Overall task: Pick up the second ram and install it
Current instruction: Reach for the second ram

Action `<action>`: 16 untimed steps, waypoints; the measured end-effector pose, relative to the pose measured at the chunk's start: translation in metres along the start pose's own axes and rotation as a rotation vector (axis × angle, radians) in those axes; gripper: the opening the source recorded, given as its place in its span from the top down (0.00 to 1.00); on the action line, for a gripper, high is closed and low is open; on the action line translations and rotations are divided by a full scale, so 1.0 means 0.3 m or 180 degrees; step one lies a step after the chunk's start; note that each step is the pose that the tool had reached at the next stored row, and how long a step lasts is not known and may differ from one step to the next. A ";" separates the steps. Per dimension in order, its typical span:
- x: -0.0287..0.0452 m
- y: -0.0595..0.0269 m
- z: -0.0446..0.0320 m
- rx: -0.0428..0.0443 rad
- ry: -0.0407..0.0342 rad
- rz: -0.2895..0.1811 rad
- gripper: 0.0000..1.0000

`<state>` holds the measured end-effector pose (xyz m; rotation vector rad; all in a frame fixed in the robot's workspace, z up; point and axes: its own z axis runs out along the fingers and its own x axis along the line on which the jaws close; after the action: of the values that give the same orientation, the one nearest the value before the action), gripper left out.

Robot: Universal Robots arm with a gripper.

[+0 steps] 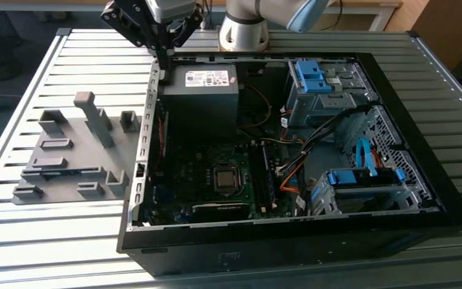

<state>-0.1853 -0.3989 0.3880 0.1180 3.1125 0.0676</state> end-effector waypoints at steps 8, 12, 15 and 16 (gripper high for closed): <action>0.010 -0.001 0.001 0.0000 0.0000 0.0000 0.89; 0.014 -0.001 0.001 0.0000 0.0000 0.0000 0.89; 0.018 -0.001 0.001 0.0000 0.0000 0.0000 0.89; 0.019 -0.001 0.001 0.0000 0.0000 0.0000 0.89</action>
<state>-0.1908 -0.3989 0.3874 0.1180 3.1125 0.0677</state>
